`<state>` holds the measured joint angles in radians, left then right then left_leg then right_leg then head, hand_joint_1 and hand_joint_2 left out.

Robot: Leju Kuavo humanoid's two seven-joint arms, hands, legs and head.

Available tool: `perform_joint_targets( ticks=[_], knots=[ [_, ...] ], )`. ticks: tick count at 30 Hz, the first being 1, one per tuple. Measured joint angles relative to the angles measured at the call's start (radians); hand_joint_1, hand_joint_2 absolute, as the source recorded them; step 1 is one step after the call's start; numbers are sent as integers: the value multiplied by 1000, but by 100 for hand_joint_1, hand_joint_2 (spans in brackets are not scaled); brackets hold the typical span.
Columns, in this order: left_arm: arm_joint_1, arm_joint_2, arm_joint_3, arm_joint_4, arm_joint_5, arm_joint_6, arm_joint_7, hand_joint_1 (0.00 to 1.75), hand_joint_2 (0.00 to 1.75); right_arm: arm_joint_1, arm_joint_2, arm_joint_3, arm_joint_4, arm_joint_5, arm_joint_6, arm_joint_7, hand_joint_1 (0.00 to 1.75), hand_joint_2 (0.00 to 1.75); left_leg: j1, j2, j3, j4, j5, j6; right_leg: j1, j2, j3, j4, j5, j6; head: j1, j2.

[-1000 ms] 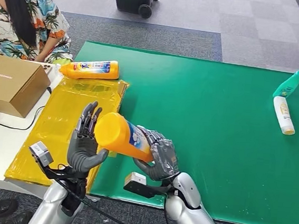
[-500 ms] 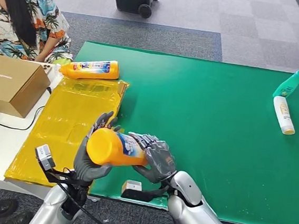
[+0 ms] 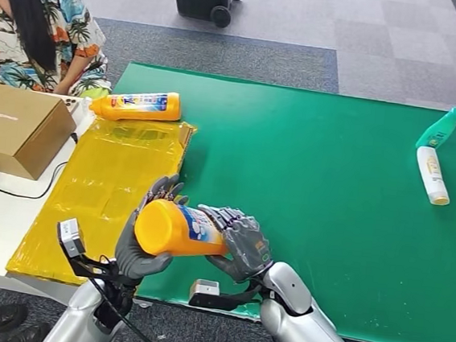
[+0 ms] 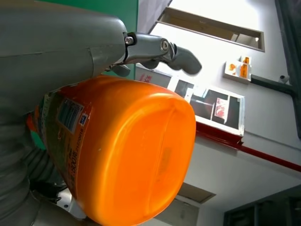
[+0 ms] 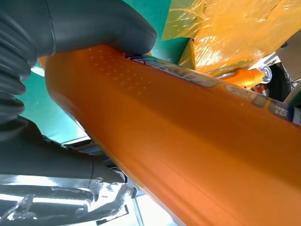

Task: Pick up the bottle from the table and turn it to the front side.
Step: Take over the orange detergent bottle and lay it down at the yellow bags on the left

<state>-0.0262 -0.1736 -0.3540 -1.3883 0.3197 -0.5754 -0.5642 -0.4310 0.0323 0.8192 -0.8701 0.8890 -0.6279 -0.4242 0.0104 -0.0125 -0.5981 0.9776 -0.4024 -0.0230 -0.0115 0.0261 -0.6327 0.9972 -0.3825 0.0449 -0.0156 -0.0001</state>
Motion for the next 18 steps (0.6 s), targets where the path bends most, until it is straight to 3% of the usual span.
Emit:
perform_joint_targets(
  ticks=[11, 12, 15, 16, 18],
  knots=[
    [-10, 3, 3, 9, 7, 2, 2, 175, 175, 2, -3, 4, 1, 4, -22, 5, 175, 175, 0, 0, 0, 0, 0, 0, 0, 0, 0, 0, 0, 0, 0, 0],
    [-10, 3, 3, 9, 4, 6, 2, 175, 175, 3, -3, 4, 1, 5, -27, 7, 147, 175, 0, 0, 0, 0, 0, 0, 0, 0, 0, 0, 0, 0, 0, 0],
    [-11, 2, 3, 5, -20, 35, 3, 175, 175, 12, -3, 1, 0, 5, -51, 13, 16, 175, 0, 0, 0, 0, 0, 0, 0, 0, 0, 0, 0, 0, 0, 0],
    [-11, 2, 3, 2, -32, 50, 1, 175, 175, 19, -2, -3, -4, 6, -61, 13, 0, 175, 0, 0, 0, 0, 0, 0, 0, 0, 0, 0, 0, 0, 0, 0],
    [-13, 2, 2, -13, -63, 93, -4, 175, 175, 42, 4, -22, -23, 11, -73, -1, 0, 175, 0, 0, 0, 0, 0, 0, 0, 0, 0, 0, 0, 0, 0, 0]
  ],
)
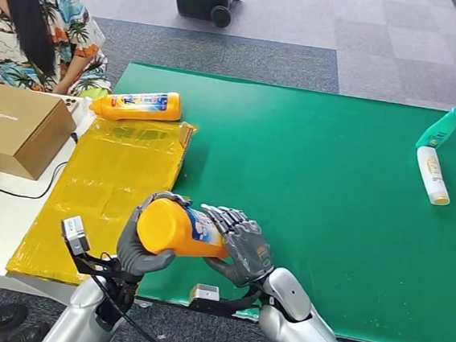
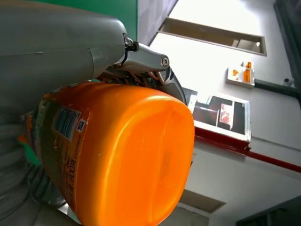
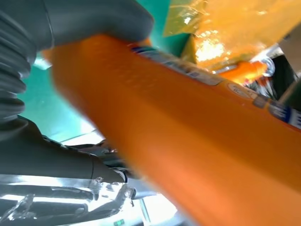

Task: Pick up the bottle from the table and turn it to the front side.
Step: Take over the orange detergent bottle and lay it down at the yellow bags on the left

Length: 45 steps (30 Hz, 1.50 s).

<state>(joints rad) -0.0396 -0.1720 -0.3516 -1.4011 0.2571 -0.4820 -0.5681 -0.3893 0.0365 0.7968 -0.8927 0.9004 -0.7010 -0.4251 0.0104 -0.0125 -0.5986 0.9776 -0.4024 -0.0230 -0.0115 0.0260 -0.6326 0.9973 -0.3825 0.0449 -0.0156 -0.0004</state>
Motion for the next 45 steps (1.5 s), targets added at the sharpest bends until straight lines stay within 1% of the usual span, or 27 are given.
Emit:
perform_joint_targets(
  ticks=[4, 7, 9, 13, 17, 19, 21, 25, 29, 32, 34, 37, 41, 45],
  knots=[
    [-13, 2, -4, -51, -72, 105, -22, 175, 175, 54, 45, -98, -47, -21, -4, -77, 0, 175, 0, 0, -1, 0, 0, 0, 0, 0, 0, 0, 0, 0, 0, 0],
    [-29, 6, -7, -106, -133, 224, -45, 175, 175, 89, 90, -176, -83, -67, -4, -134, 0, 175, 0, 0, -1, 0, 0, 0, 0, 0, 0, 0, 0, 0, 0, 0],
    [-34, 17, -5, -152, -167, 293, -61, 175, 175, 110, 113, -218, -107, -93, -4, -153, 0, 175, 0, 0, -1, 0, 0, 0, 0, 0, 0, 0, 0, 0, 0, 0],
    [-33, 43, -2, -247, -231, 400, -94, 175, 175, 137, 148, -290, -142, -117, -4, -177, 0, 175, 0, 0, -1, 0, 0, 0, 0, 0, 0, 1, 0, 0, 0, 0],
    [-35, 76, 2, -326, -299, 489, -91, 175, 175, 147, 174, -344, -149, -120, -3, -192, 0, 175, 0, 0, -1, 0, 0, 0, 0, 0, 0, 1, 0, 0, 0, 0],
    [-39, 94, 2, -349, -342, 522, -61, 175, 175, 150, 185, -365, -150, -116, -3, -198, 0, 175, 0, 0, -1, 0, 0, 0, 0, 0, 0, 1, 0, 0, 0, 0],
    [-45, 114, 2, -359, -401, 550, -8, 175, 175, 157, 195, -385, -151, -111, -2, -202, 0, 175, 0, 0, -1, 0, 0, 0, 0, 0, 0, 1, 0, 0, 0, 0],
    [-49, 154, 2, -357, -481, 579, 68, 175, 175, 168, 206, -414, -156, -102, -2, -199, 0, 175, 0, 0, -1, 0, 0, 0, 0, 0, 0, 1, 0, 0, 0, 0],
    [-49, 183, 1, -352, -511, 589, 98, 175, 175, 169, 210, -430, -157, -99, -2, -190, 0, 175, 0, 0, -1, 0, 0, 0, 0, 0, 0, 1, 0, 0, 0, 0],
    [-49, 196, 0, -350, -518, 590, 106, 175, 175, 169, 213, -435, -157, -99, -2, -188, 0, 175, 0, 0, -1, 0, 0, 0, 0, 0, 0, 1, 0, 0, 0, 0],
    [-49, 204, -2, -349, -546, 593, 129, 175, 175, 169, 214, -437, -157, -97, -2, -187, 0, 175, 0, 0, -1, 0, 0, 0, 0, 0, 0, 1, 0, 0, 0, 0],
    [-49, 225, -14, -338, -669, 622, 212, 175, 175, 169, 216, -442, -159, -89, -2, -179, 0, 175, 0, 0, -1, 0, 0, 0, 0, 0, 0, 1, -1, -1, 0, 0],
    [-49, 249, -26, -290, -850, 679, 328, 175, 175, 171, 216, -447, -168, -78, -2, -158, 0, 175, 0, 0, -1, 0, 0, 0, 0, 0, -1, 1, -1, -1, 0, 0],
    [-49, 261, -31, -222, -947, 676, 438, 175, 175, 174, 216, -449, -177, -68, -2, -138, 0, 175, 0, 0, -1, 0, 0, 0, 1, 0, -1, 1, -1, -1, 0, 0]
  ],
)
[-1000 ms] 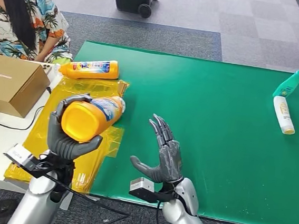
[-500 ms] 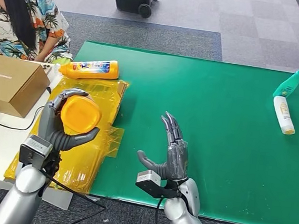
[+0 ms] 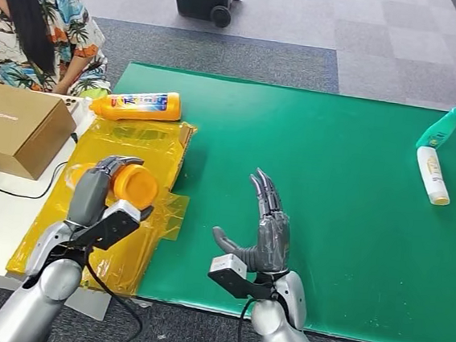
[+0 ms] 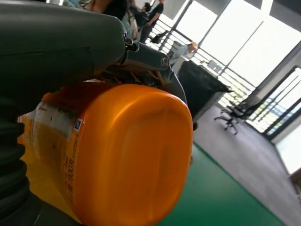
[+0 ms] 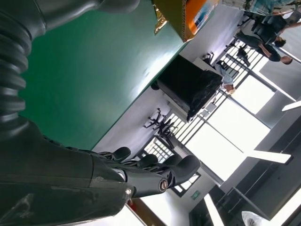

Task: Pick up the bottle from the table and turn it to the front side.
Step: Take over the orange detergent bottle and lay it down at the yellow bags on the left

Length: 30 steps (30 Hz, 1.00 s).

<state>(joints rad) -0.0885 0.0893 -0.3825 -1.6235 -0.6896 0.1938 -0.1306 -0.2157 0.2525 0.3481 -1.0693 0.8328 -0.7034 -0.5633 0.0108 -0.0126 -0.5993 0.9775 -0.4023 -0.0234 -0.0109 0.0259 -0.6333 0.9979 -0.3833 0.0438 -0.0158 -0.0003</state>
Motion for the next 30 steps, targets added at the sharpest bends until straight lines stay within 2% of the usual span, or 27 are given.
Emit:
perform_joint_targets(
  ticks=[5, 11, 15, 24, 30],
  knots=[
    [-4, 8, -2, 95, -121, -22, 131, 175, 175, 4, 0, -3, -14, 12, 0, 25, 0, 175, 0, 0, 0, 0, 0, 0, 0, 0, 0, 0, 0, 0, 0, 0],
    [-44, 7, -2, 195, -179, -14, 183, 175, 175, 5, 0, -1, -19, 12, 0, 45, 0, 175, 0, 0, 0, 0, 0, 0, 0, 0, 0, 0, 0, 0, 0, 0],
    [-79, 1, 4, 264, -222, -3, 207, 0, 175, 3, 0, 11, -19, 7, 1, 55, 0, 175, 0, 0, 1, 0, 0, -1, 0, 0, 0, 0, 0, -1, 0, 0],
    [-105, -23, 46, 367, -263, 20, 219, 0, 175, -5, -3, 50, -19, -2, 1, 77, 0, 175, 0, 0, 1, 0, 1, -2, 0, 0, 0, 1, 0, -1, 0, 0],
    [-106, -31, 63, 376, -228, 0, 160, 0, 175, -7, -9, 76, -19, -18, 1, 79, 0, 175, 0, 0, 1, 0, 1, -1, 0, 0, 1, 1, 0, 0, 0, 0]
  ],
)
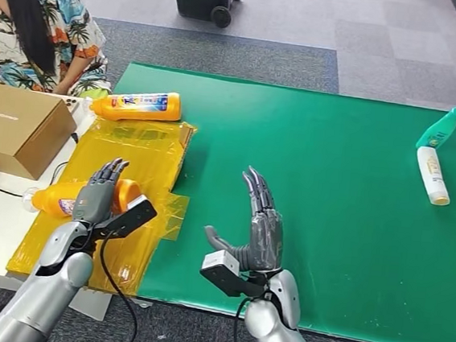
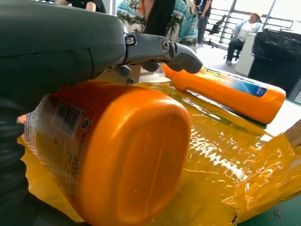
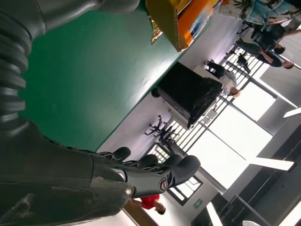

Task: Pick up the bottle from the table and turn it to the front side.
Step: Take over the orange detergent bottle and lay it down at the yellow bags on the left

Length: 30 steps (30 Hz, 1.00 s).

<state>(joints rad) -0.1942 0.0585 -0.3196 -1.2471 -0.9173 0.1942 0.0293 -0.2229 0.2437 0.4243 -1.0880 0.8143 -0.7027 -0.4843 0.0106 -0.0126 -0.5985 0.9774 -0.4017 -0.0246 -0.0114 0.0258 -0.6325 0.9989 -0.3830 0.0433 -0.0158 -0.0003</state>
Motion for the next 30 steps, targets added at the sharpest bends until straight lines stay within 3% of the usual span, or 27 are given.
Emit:
perform_joint_targets(
  ticks=[12, 18, 22, 30],
  knots=[
    [-2, -47, 16, 5, 13, 90, -74, 0, 175, -9, -8, 33, 3, 0, 0, 8, 0, 175, 0, 0, 0, 0, 0, 0, 0, 0, 0, 0, 0, 0, 0, 0],
    [-43, -28, -5, 20, 17, -99, -2, 0, 175, -12, -18, 58, 5, -15, 0, 25, 0, 175, 0, -1, 0, 0, 0, 0, 0, 0, 1, 0, 0, 0, 0, 0],
    [-89, -6, -29, 74, -1, -151, 45, 0, 175, -11, -29, 69, 5, -14, 5, 37, 0, 175, 0, -1, 0, 0, 0, 0, 0, 0, 0, 0, 0, 0, 0, 0],
    [-164, 39, -53, 194, 10, -196, 53, 0, 175, -10, -44, 75, 5, -15, 13, 38, 0, 175, 0, 0, 1, 0, 0, 0, 0, 0, 0, 0, 0, 0, 0, 0]
  ],
)
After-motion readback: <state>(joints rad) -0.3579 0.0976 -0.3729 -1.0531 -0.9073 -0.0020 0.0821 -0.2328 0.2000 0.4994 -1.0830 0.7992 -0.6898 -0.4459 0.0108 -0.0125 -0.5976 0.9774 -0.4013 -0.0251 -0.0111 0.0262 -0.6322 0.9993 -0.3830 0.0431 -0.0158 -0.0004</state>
